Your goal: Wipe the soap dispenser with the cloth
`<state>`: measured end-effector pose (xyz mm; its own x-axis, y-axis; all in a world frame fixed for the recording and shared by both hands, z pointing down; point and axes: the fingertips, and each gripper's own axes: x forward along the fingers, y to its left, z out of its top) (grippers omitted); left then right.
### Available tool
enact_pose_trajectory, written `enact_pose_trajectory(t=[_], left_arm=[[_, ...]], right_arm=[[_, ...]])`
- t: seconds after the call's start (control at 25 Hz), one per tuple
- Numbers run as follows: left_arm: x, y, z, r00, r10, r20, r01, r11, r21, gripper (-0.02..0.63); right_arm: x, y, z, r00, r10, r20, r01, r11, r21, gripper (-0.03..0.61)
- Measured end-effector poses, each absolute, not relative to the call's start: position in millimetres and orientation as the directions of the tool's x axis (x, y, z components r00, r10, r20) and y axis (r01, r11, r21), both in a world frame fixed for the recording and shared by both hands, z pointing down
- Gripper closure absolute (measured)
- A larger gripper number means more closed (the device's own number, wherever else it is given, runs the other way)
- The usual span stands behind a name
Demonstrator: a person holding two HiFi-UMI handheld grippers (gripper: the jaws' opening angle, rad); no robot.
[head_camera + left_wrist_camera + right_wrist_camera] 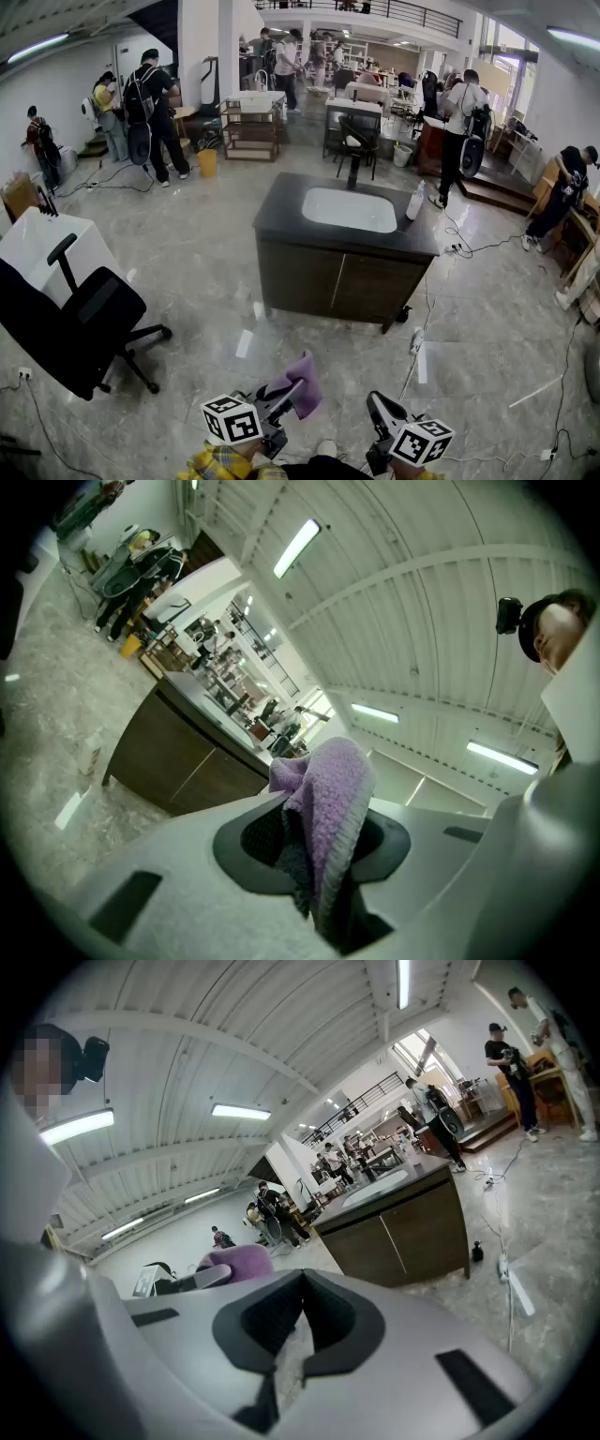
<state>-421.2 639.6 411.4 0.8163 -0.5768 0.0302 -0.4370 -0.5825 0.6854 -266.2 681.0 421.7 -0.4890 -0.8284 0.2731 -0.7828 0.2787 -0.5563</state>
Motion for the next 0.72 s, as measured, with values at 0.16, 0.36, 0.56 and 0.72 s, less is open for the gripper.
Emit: enact_pose_trajectory(t=[0.16, 0.36, 0.56, 0.72], left_arm=[[-418, 643, 416, 0.817, -0.576, 0.031, -0.437, -0.585, 0.683, 0.526], [-416, 643, 419, 0.817, -0.576, 0.031, -0.442, -0.591, 0.675, 0.526], [-415, 648, 418, 0.821, -0.57, 0.036, -0.442, -0.594, 0.672, 0.526], [-421, 647, 420, 0.82, -0.571, 0.043, -0.445, -0.589, 0.675, 0.526]], right_arm=[[-263, 683, 429, -0.49, -0.826, 0.277, -0.785, 0.281, -0.552, 0.572], [-272, 675, 431, -0.516, -0.811, 0.276, -0.789, 0.323, -0.523, 0.574], [-288, 671, 428, -0.535, -0.798, 0.278, -0.791, 0.358, -0.496, 0.572], [-297, 668, 427, -0.522, -0.812, 0.261, -0.791, 0.346, -0.504, 0.572]])
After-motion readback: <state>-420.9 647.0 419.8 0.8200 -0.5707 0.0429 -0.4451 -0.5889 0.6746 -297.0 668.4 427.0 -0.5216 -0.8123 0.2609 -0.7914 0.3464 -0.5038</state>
